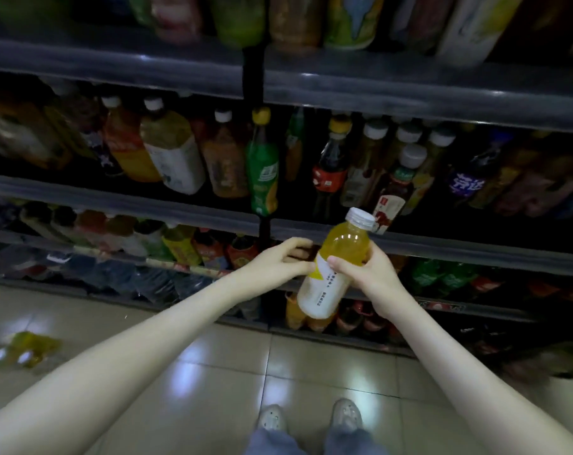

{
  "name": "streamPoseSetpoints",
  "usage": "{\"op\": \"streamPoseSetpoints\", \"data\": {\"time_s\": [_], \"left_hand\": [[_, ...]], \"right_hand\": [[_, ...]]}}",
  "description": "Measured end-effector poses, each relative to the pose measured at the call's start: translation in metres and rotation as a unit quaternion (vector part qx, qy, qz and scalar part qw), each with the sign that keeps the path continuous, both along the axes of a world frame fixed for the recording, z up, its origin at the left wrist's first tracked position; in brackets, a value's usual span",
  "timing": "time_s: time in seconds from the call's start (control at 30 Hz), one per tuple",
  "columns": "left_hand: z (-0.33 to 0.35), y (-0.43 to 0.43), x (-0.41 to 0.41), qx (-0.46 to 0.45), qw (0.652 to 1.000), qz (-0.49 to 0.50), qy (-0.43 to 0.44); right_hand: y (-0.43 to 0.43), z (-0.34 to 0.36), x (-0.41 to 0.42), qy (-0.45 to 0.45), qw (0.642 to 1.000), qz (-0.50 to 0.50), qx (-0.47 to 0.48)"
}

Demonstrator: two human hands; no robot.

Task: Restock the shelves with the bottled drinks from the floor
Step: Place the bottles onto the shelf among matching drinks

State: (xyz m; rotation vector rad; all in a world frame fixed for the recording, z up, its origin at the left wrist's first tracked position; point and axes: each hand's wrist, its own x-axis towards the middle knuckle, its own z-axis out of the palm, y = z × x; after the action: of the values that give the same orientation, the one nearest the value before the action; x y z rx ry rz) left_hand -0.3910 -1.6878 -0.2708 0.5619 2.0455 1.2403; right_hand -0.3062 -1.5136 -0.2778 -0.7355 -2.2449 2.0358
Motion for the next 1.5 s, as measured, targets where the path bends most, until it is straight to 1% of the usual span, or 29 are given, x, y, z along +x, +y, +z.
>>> {"op": "streamPoseSetpoints", "data": {"time_s": [0.07, 0.1, 0.23, 0.3, 0.4, 0.47, 0.57, 0.63, 0.77, 0.83, 0.87, 0.9, 0.97, 1.07, 1.13, 1.23, 1.33, 1.4, 1.5], "left_hand": [[0.0, 0.023, -0.006, -0.044, 0.996, 0.011, 0.081], [-0.001, 0.038, -0.008, -0.05, 0.99, 0.012, 0.131], [0.007, 0.108, -0.012, -0.022, 0.965, -0.013, 0.26], [0.01, 0.14, -0.016, -0.019, 0.956, -0.026, 0.293], [0.008, 0.18, -0.026, -0.047, 0.951, -0.031, 0.304], [0.003, 0.195, -0.03, -0.07, 0.955, -0.018, 0.289], [-0.006, 0.211, -0.029, -0.064, 0.97, 0.055, 0.229], [-0.008, 0.218, -0.03, -0.068, 0.971, 0.099, 0.205], [-0.007, 0.22, -0.036, -0.061, 0.971, 0.093, 0.213], [-0.002, 0.213, -0.035, -0.055, 0.974, 0.078, 0.203], [0.0, 0.208, -0.032, -0.056, 0.973, 0.07, 0.214], [0.004, 0.203, -0.028, -0.06, 0.968, 0.061, 0.237], [0.014, 0.191, -0.02, -0.039, 0.956, 0.035, 0.288], [0.045, 0.172, -0.006, 0.065, 0.949, 0.016, 0.307], [0.075, 0.16, 0.003, 0.114, 0.938, 0.017, 0.327], [0.115, 0.147, 0.01, 0.139, 0.923, 0.034, 0.357], [0.139, 0.136, 0.014, 0.157, 0.916, 0.054, 0.365], [0.149, 0.129, 0.016, 0.164, 0.918, 0.068, 0.354], [0.158, 0.119, 0.017, 0.171, 0.931, 0.089, 0.311]], "right_hand": [[0.024, 0.005, 0.009, 0.005, 0.998, -0.053, 0.022], [0.036, 0.008, 0.014, 0.008, 0.996, -0.075, 0.036], [0.077, 0.025, 0.036, 0.023, 0.985, -0.143, 0.088], [0.093, 0.031, 0.048, 0.038, 0.98, -0.168, 0.101], [0.112, 0.041, 0.063, 0.061, 0.969, -0.204, 0.121], [0.123, 0.05, 0.073, 0.076, 0.964, -0.22, 0.128], [0.132, 0.069, 0.083, 0.102, 0.959, -0.224, 0.142], [0.134, 0.082, 0.089, 0.128, 0.955, -0.217, 0.157], [0.132, 0.117, 0.094, 0.209, 0.935, -0.21, 0.194], [0.129, 0.137, 0.093, 0.269, 0.915, -0.214, 0.21], [0.129, 0.146, 0.091, 0.3, 0.902, -0.217, 0.222], [0.129, 0.156, 0.089, 0.332, 0.886, -0.224, 0.234], [0.131, 0.176, 0.083, 0.393, 0.848, -0.241, 0.26], [0.139, 0.201, 0.064, 0.458, 0.799, -0.247, 0.303], [0.146, 0.214, 0.044, 0.473, 0.783, -0.251, 0.316], [0.156, 0.231, 0.01, 0.455, 0.792, -0.25, 0.322], [0.161, 0.242, -0.019, 0.413, 0.822, -0.235, 0.314], [0.164, 0.248, -0.033, 0.384, 0.844, -0.236, 0.29], [0.172, 0.261, -0.05, 0.342, 0.868, -0.222, 0.282]]}}
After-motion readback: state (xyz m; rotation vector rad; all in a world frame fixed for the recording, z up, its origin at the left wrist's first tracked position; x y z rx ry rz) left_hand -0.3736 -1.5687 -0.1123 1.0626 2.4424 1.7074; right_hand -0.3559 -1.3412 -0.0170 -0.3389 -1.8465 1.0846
